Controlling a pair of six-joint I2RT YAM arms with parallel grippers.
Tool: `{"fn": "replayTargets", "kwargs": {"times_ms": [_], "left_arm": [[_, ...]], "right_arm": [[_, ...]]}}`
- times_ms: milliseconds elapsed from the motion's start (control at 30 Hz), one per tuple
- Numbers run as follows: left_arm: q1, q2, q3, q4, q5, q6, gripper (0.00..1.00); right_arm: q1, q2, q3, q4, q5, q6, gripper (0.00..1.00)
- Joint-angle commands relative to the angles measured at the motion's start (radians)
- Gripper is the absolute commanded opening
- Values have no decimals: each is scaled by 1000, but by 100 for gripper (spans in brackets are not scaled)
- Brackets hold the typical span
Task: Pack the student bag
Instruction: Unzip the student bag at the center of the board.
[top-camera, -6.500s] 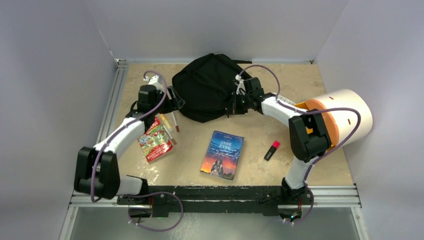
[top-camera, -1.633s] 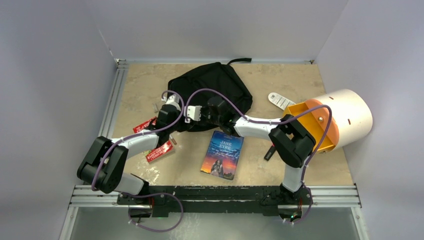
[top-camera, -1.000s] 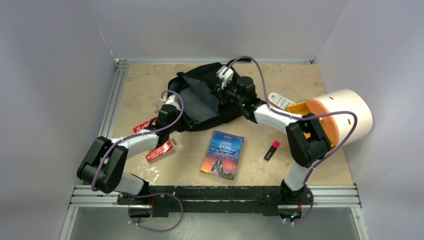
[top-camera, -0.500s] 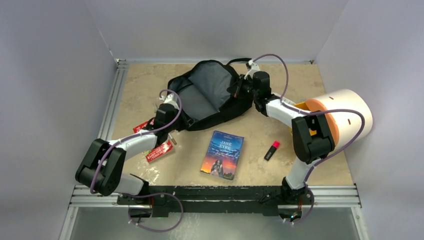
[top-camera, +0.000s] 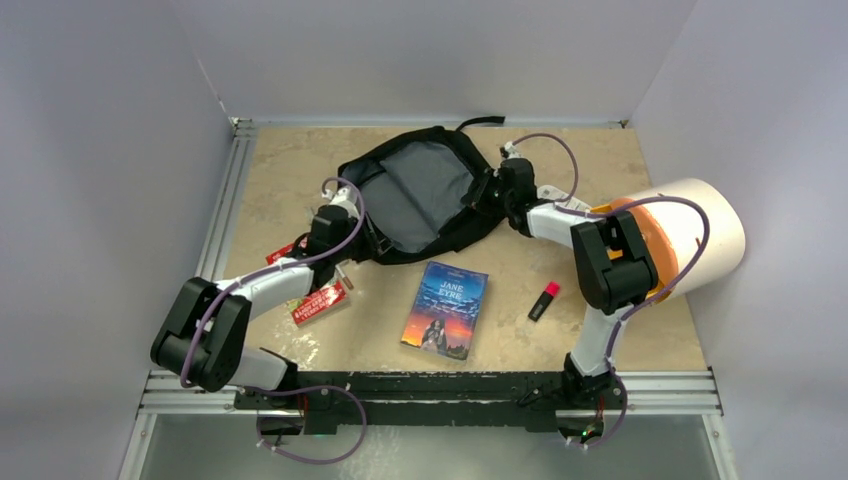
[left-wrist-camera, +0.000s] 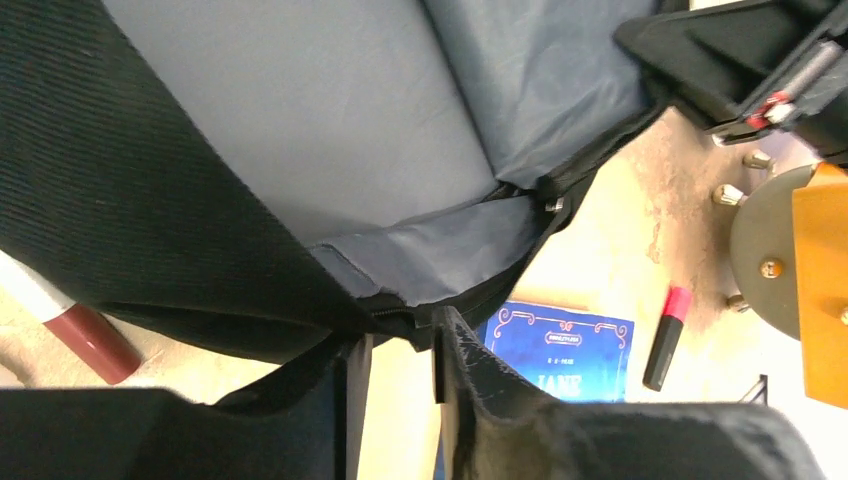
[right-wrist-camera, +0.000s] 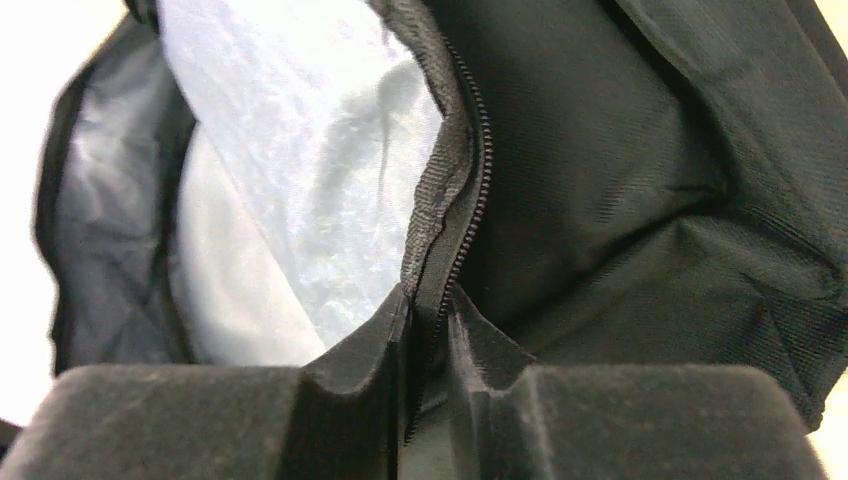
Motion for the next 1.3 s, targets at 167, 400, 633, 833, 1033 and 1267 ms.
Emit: {"fn": "replayTargets", "kwargs": {"times_ms": [167, 400, 633, 833, 1033, 1267], "left_arm": [[11, -51, 88, -32, 53, 72, 46], [11, -120, 108, -108, 34, 85, 53], [11, -214, 136, -228, 12, 91, 63], [10, -304, 109, -352, -12, 63, 67], [-48, -391, 38, -405, 22, 93, 68], [-171, -405, -56, -406, 1, 78, 69]], "right_arm": [[-15, -20, 27, -49, 74, -67, 35], [-14, -143, 31, -120, 178, -128, 49], [-14, -309, -33, -163, 259, -130, 70], [-15, -457, -119, -246, 275, -61, 83], [-15, -553, -195, -379, 188, -17, 97], [3, -694, -358, -473, 167, 50, 99]]}}
